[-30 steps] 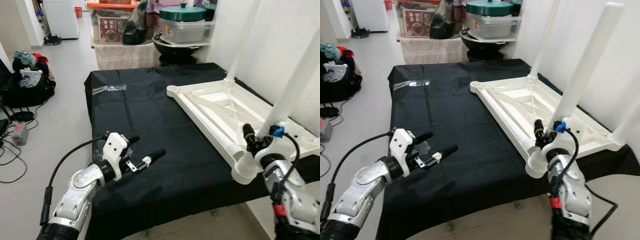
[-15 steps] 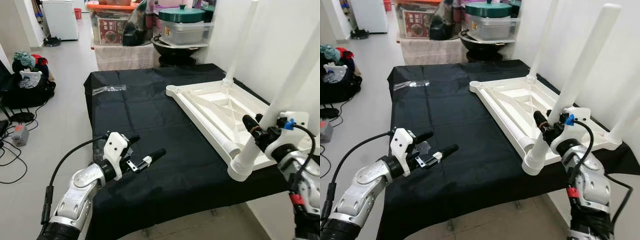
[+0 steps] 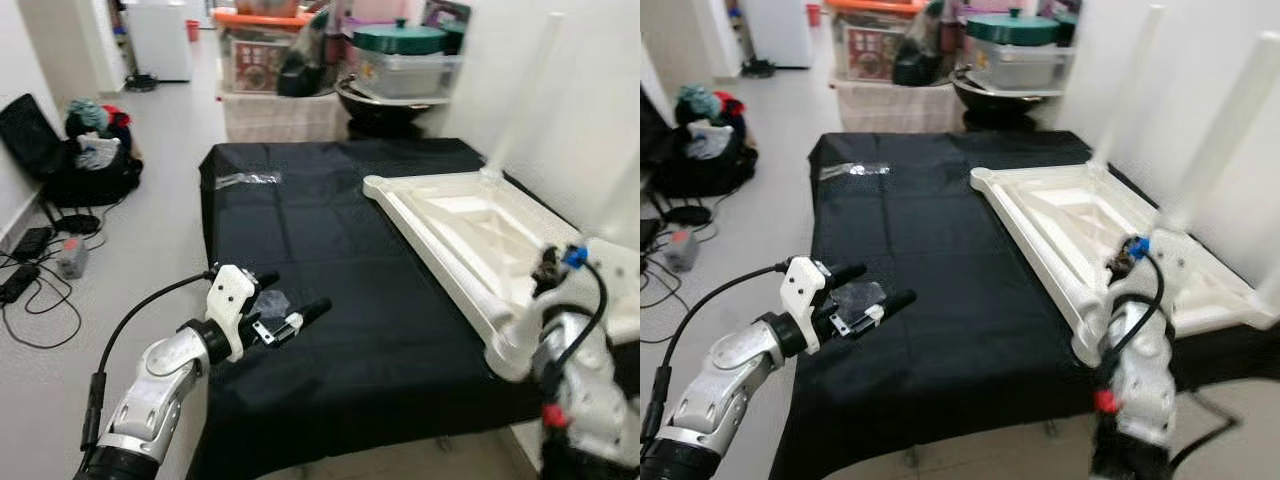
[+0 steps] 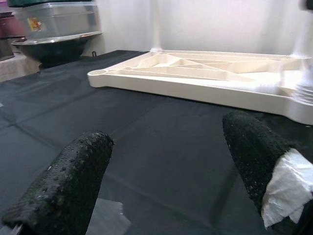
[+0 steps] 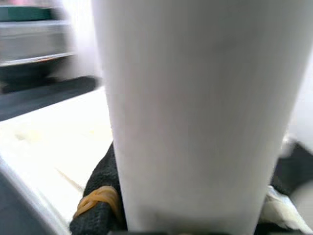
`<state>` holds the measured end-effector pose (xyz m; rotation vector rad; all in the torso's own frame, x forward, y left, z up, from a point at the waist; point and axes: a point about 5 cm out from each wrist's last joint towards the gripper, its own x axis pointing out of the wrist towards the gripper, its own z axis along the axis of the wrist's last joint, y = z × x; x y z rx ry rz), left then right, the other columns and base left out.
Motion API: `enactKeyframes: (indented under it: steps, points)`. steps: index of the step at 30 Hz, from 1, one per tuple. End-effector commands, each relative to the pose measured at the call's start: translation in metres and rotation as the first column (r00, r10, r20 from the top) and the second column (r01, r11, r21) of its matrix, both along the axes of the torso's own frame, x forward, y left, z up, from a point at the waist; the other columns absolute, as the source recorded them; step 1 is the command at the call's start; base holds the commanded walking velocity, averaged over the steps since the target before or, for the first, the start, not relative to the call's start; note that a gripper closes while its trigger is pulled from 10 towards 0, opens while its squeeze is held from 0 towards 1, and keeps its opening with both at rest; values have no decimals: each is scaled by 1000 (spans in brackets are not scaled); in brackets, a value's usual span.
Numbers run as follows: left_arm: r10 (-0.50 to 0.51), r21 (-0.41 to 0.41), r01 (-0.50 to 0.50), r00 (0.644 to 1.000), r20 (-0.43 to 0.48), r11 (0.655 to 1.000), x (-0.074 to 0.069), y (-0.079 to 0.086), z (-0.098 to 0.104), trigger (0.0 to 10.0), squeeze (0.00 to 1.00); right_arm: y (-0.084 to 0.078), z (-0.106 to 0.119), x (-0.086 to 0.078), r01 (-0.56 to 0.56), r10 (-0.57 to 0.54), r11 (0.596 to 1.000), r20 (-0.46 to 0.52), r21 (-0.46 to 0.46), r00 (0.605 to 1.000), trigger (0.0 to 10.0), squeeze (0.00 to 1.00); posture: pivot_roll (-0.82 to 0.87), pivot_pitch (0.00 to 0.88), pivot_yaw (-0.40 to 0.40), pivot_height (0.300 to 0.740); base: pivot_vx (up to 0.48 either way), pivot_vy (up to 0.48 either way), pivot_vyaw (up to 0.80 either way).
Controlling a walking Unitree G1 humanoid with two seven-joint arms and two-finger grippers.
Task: Building children table
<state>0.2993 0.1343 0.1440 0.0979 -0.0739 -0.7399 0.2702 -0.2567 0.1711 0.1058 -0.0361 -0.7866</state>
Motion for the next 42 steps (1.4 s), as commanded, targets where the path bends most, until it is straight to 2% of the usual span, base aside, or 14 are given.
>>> enactKeyframes:
  steps: [1,4,8,9,10,14,16,17,22,32,33,35,36,42]
  points:
    - [-2,9,2,1000,-5,1000,0,-1,-2,10000,0,4,-41,-9,50,-29,994,-201,96,979,0,0,17,0,-63,740,0,0,0]
    - [-1,11,1,1000,-4,1000,0,-1,-2,10000,0,10,-38,-2,13,9,993,-189,114,982,0,0,17,0,-63,740,0,0,0]
    - [4,12,-4,1000,-2,1000,2,0,-1,10000,0,17,-25,12,-58,71,992,-120,109,990,10000,0,18,0,-67,740,0,0,0]
    - [5,11,-5,1000,-1,1000,2,-1,-1,10000,0,18,-18,17,-118,125,989,-79,89,989,10000,8,20,0,-69,740,0,0,0]
    - [7,9,-7,1000,-1,1000,1,-1,-1,10000,0,15,-12,19,-138,142,987,-39,85,989,10000,784,20,0,-68,740,0,0,0]
    - [8,9,-8,1000,-2,1000,1,-1,-2,10000,0,12,-2,24,-238,236,966,34,101,971,10000,1000,18,0,-66,740,0,0,0]
    - [8,9,-8,1000,-4,1000,1,-1,-3,10000,0,12,3,29,-369,361,923,83,110,929,10000,925,18,0,-66,740,0,0,0]
    - [8,8,-8,1000,-4,1000,1,0,-2,10000,0,9,9,31,-453,440,885,126,108,889,10000,0,12,0,-63,740,0,0,0]
    - [2,7,-2,1000,0,1000,3,-1,-1,10000,0,-2,31,31,-705,691,709,195,3,696,10000,0,6,0,-60,740,0,0,0]
    - [-5,5,5,1000,0,1000,3,-3,-1,10000,0,-12,36,33,-810,794,587,202,-12,573,10000,0,10,0,-64,740,0,0,0]
    - [-7,6,7,1000,-1,1000,3,-3,-1,10000,0,-10,34,33,-846,831,534,193,-10,522,6627,0,14,0,-66,740,0,0,0]
    - [-7,6,7,1000,-1,1000,3,-3,-1,10000,0,-10,34,33,-846,831,534,193,-10,522,6627,0,14,0,-66,740,0,0,0]
    - [-8,7,8,1000,-2,1000,2,-2,-1,10000,0,-8,29,35,-854,841,521,170,4,514,0,0,16,0,-66,740,0,0,0]
    - [-12,12,12,1000,-2,1000,1,-2,-1,10000,0,-29,-6,44,-628,632,774,-45,82,774,0,0,21,0,-62,740,0,0,0]
